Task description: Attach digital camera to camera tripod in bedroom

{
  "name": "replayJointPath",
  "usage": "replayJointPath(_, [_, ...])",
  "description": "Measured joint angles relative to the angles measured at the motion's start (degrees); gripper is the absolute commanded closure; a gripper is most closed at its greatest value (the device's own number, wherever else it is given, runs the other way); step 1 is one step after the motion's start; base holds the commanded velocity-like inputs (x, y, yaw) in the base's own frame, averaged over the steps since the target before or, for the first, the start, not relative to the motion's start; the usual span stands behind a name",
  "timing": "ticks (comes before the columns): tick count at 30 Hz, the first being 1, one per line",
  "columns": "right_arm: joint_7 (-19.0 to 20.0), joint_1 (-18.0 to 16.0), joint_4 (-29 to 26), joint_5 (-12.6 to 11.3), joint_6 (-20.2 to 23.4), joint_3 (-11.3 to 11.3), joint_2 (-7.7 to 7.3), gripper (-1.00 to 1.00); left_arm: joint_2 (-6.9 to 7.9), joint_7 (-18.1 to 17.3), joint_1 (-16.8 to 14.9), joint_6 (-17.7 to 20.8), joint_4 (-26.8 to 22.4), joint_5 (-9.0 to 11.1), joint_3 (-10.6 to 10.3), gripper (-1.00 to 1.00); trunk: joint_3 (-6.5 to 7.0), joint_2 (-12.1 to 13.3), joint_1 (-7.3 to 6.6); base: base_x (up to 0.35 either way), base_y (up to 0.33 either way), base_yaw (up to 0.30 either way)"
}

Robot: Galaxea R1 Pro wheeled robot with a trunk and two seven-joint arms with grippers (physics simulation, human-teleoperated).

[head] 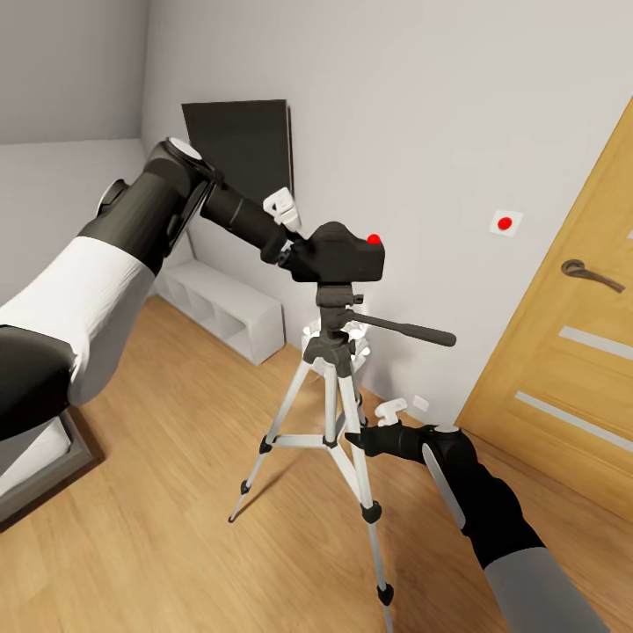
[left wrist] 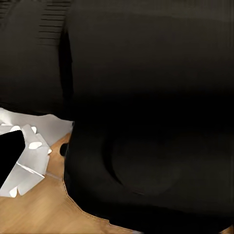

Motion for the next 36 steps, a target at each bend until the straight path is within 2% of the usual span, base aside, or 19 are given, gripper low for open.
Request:
replayJointPath(3, [0.00, 0.00, 0.00, 0.01, 0.00, 0.00, 0.01, 1.00, 0.15, 0.01, 0.00, 0.55, 0.04, 0.46, 0.80, -1.00, 0.00, 0.00, 0.00, 0.000, 0.000, 0.000])
replayJointPath(6, [0.00, 0.00, 0.00, 0.00, 0.00, 0.00, 0.00, 1.00, 0.60, 0.10, 0.00, 1.14, 0.06, 1.15, 3.42, -1.00, 0.00, 0.00, 0.00, 0.000, 0.000, 0.000])
replayJointPath(7, [0.01, 0.00, 0.00, 0.05, 0.00, -0.03, 0.01, 1.00, 0.90, 0.09, 0.00, 1.32, 0.03, 1.57, 5.19, -1.00, 0.00, 0.00, 0.00, 0.000, 0.000, 0.000])
replayJointPath(12, [0.03, -0.01, 0.00, -0.04, 0.01, 0.03, -0.03, 1.00, 2.33, 0.18, 0.00, 1.51, -0.16, 2.32, 10.66, -1.00, 0.01, -0.01, -0.01, 0.000, 0.000, 0.000])
replayJointPath(19, [0.00, -0.02, -0.01, -0.04, 0.04, 0.06, -0.04, 1.00, 4.90, 0.21, 0.00, 1.57, -0.28, 3.27, 14.73, -1.00, 0.01, -0.01, -0.01, 0.000, 0.000, 0.000])
replayJointPath(22, [-0.01, -0.02, -0.01, -0.04, 0.03, 0.07, -0.04, 1.00, 5.80, 0.21, 0.00, 1.58, -0.26, 4.65, 16.01, -1.00, 0.01, -0.01, 0.00, 0.000, 0.000, 0.000])
replayJointPath(23, [-0.01, -0.02, -0.01, -0.04, 0.03, 0.07, -0.04, 1.00, 6.41, 0.21, 0.00, 1.59, -0.19, 5.83, 16.63, -1.00, 0.01, -0.01, -0.01, 0.000, 0.000, 0.000])
replayJointPath(26, [0.01, -0.02, -0.01, -0.03, 0.01, 0.08, -0.04, 1.00, 7.79, 0.24, 0.00, 1.62, -0.05, 8.11, 17.32, -1.00, 0.01, -0.01, -0.01, 0.000, 0.000, 0.000])
replayJointPath(29, [0.00, -0.02, 0.00, -0.03, 0.00, 0.08, -0.04, 1.00, 9.30, 0.28, 0.00, 1.64, 0.08, 9.42, 17.65, -1.00, 0.01, -0.01, -0.01, 0.000, 0.000, 0.000])
replayJointPath(35, [0.00, -0.02, 0.00, -0.03, 0.00, 0.09, -0.03, 1.00, 12.69, 0.30, 0.12, 1.67, 0.21, 10.23, 17.77, -1.00, 0.01, -0.01, -0.01, 0.000, 0.000, 0.000])
replayJointPath(36, [0.00, -0.02, 0.00, -0.03, 0.00, 0.08, -0.04, 1.00, 13.79, 0.30, 0.16, 1.74, 0.33, 10.30, 17.78, -1.00, 0.01, -0.01, -0.01, 0.000, 0.000, 0.000])
